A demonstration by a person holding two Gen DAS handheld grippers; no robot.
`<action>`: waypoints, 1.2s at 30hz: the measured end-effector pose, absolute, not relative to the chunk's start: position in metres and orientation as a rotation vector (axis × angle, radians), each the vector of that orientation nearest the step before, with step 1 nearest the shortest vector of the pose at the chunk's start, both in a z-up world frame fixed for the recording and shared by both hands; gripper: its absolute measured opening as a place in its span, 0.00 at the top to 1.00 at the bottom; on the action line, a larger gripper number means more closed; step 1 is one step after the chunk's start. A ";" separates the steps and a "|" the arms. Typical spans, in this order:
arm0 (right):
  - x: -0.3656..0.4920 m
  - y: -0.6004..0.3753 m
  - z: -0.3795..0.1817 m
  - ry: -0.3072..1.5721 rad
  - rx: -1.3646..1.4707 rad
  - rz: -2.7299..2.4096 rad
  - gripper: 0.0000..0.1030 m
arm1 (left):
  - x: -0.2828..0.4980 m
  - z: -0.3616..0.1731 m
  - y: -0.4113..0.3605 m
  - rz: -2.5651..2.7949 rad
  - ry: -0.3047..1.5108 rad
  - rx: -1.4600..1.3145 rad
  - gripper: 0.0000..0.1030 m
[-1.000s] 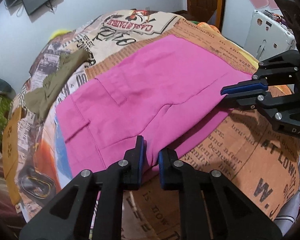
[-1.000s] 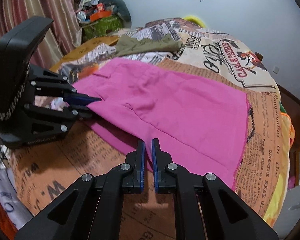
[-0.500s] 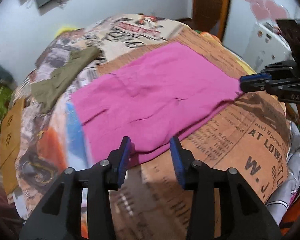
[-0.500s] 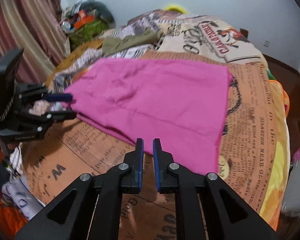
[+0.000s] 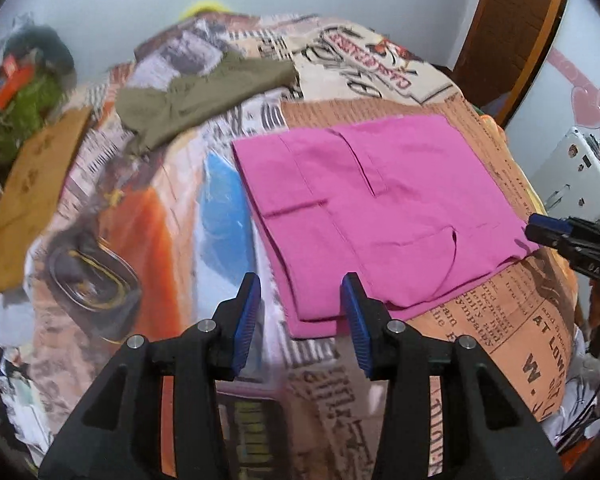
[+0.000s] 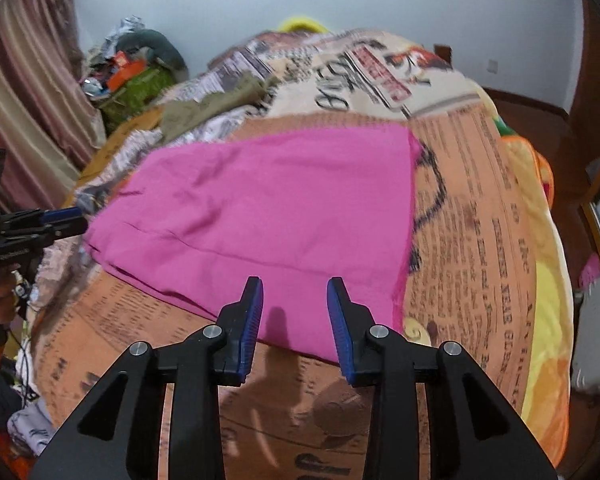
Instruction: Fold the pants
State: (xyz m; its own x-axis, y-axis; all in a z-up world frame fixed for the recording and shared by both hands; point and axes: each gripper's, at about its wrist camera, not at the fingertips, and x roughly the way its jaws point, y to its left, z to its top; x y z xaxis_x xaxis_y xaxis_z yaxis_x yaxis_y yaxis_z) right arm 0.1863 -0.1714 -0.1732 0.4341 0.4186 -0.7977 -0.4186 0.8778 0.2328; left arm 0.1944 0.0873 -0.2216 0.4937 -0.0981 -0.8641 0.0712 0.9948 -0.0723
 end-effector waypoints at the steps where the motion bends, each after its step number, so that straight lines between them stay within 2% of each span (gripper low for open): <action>1: 0.188 -0.173 -0.178 1.010 0.004 0.516 0.71 | 0.196 -0.225 0.085 -0.110 1.062 -0.039 0.59; 4: 0.190 -0.179 -0.191 1.063 0.012 0.506 0.71 | 0.198 -0.231 0.081 -0.106 1.077 -0.066 0.59; 8: 0.188 -0.184 -0.201 1.083 0.006 0.502 0.71 | 0.196 -0.234 0.074 -0.052 1.064 -0.009 0.85; 11: 0.187 -0.187 -0.203 1.084 0.012 0.501 0.71 | 0.193 -0.231 0.072 -0.040 1.041 0.032 0.91; 17: 0.188 -0.192 -0.206 1.094 0.003 0.488 0.71 | 0.190 -0.221 0.081 -0.033 1.014 0.025 0.92; 27: 0.187 -0.205 -0.211 1.110 0.012 0.446 0.71 | 0.185 -0.240 0.084 -0.012 1.053 0.034 0.91; 28: 0.187 -0.204 -0.210 1.113 0.010 0.444 0.69 | 0.186 -0.239 0.084 -0.012 1.058 0.046 0.88; 30: 0.188 -0.203 -0.209 1.118 0.005 0.443 0.69 | 0.188 -0.236 0.084 0.004 1.061 0.070 0.76; 32: 0.189 -0.204 -0.207 1.124 0.005 0.444 0.69 | 0.191 -0.231 0.088 0.030 1.050 0.083 0.54; 36: 0.194 -0.205 -0.200 1.123 0.010 0.437 0.68 | 0.201 -0.218 0.104 0.041 1.024 0.021 0.51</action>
State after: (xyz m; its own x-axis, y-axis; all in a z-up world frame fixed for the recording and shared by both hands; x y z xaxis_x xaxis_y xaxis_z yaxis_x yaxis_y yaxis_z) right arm 0.1936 -0.2048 -0.2004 0.3581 0.3432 -0.8683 -0.3335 0.9157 0.2244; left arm 0.2009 0.1036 -0.2180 0.5189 0.0439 -0.8537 -0.0240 0.9990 0.0368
